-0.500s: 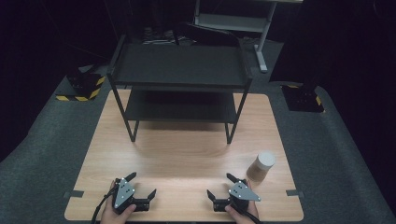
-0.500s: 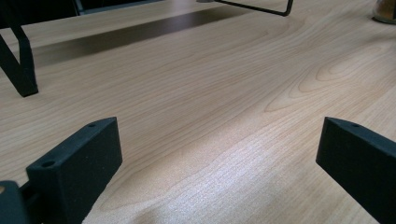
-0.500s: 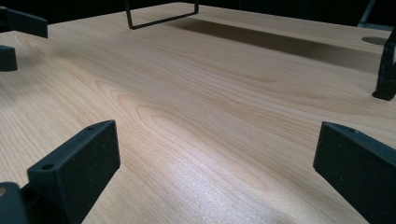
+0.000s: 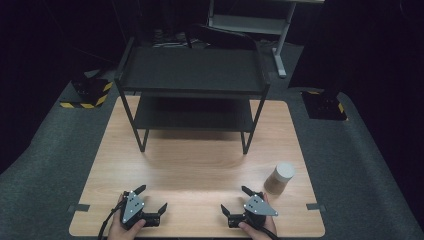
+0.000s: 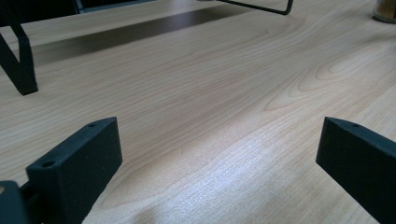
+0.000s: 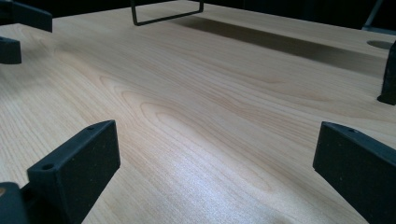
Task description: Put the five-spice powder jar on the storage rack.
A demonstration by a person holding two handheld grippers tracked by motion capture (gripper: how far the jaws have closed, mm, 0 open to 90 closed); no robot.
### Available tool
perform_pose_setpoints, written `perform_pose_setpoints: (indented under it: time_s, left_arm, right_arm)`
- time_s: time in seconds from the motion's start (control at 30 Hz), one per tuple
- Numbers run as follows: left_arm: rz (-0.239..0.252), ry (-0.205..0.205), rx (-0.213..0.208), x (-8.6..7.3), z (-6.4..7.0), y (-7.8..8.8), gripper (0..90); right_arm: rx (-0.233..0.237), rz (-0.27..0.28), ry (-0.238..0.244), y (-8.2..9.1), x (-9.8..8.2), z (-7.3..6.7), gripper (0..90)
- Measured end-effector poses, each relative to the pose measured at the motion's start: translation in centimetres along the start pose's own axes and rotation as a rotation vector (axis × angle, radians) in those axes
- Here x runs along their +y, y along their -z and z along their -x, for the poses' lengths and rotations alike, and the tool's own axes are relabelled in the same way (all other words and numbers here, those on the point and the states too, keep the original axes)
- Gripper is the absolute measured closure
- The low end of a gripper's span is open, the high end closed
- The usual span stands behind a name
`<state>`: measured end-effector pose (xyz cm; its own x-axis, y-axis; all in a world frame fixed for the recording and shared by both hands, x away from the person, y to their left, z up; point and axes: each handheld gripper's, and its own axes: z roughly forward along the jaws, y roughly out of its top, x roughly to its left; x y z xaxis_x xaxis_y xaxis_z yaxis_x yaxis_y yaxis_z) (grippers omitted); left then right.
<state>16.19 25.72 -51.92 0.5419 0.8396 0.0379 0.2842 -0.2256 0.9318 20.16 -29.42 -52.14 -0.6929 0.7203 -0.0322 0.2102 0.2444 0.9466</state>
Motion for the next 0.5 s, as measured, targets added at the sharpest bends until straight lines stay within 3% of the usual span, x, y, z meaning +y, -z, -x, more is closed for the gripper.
perform_pose_setpoints:
  time_s: [0.3, 0.5]
  left_arm:
    - [-0.005, 0.007, -0.010, 0.1, -0.2, 0.0, 0.5]
    - [0.000, 0.002, -0.015, 0.0, -0.3, 0.0, 0.5]
  right_arm:
    - [-0.007, 0.044, -0.003, 0.4, -0.5, -0.1, 0.6]
    - [-0.003, 0.143, -0.009, 1.4, -0.4, 0.1, 0.5]
